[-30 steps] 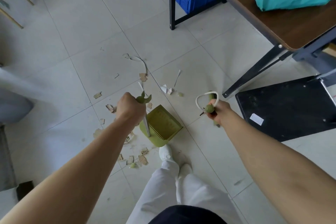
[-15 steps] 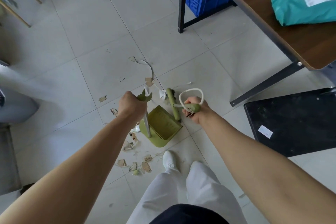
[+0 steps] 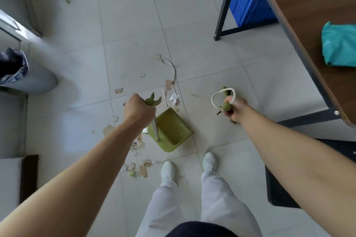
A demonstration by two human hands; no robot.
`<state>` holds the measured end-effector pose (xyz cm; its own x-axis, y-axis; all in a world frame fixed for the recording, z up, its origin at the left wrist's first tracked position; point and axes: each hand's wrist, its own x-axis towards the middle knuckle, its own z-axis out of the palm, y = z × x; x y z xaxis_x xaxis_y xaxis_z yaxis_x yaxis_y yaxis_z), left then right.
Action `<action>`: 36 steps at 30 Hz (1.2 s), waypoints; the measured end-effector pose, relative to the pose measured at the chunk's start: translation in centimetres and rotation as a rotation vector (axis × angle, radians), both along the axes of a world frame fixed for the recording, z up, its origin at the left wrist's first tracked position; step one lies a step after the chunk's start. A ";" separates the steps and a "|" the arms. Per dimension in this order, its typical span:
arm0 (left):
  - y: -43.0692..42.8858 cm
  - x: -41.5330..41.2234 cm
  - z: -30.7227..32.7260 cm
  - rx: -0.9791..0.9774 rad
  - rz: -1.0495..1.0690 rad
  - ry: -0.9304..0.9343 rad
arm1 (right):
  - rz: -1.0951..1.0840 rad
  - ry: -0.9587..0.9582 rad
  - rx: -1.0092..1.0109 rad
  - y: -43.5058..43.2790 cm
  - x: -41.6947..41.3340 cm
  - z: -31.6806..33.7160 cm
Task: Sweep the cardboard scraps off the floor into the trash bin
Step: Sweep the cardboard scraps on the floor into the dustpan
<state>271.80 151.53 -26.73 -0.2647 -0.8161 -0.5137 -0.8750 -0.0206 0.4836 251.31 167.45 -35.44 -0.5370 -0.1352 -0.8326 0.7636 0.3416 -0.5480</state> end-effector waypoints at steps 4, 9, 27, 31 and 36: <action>1.7 -1.3 0.3 -0.015 0.033 -0.023 | 0.135 -0.067 -0.019 -1.1 0.0 -0.4; 3.3 -2.8 0.3 -0.032 0.088 -0.037 | 0.311 -0.162 -0.140 -2.1 2.2 0.5; 3.2 -8.9 0.4 -0.009 0.114 0.031 | 0.101 -0.007 -0.026 2.0 -7.2 0.1; 1.7 -10.5 0.0 0.018 0.076 0.059 | 0.002 0.007 0.003 2.2 -9.9 -0.4; -0.7 -11.9 -0.1 0.035 0.042 0.039 | 0.047 -0.071 -0.024 -1.0 -8.2 -0.3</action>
<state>259.88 150.83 -26.80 -0.2514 -0.8088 -0.5316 -0.8534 -0.0738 0.5160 243.11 166.47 -35.78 -0.4691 -0.1796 -0.8647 0.7844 0.3652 -0.5014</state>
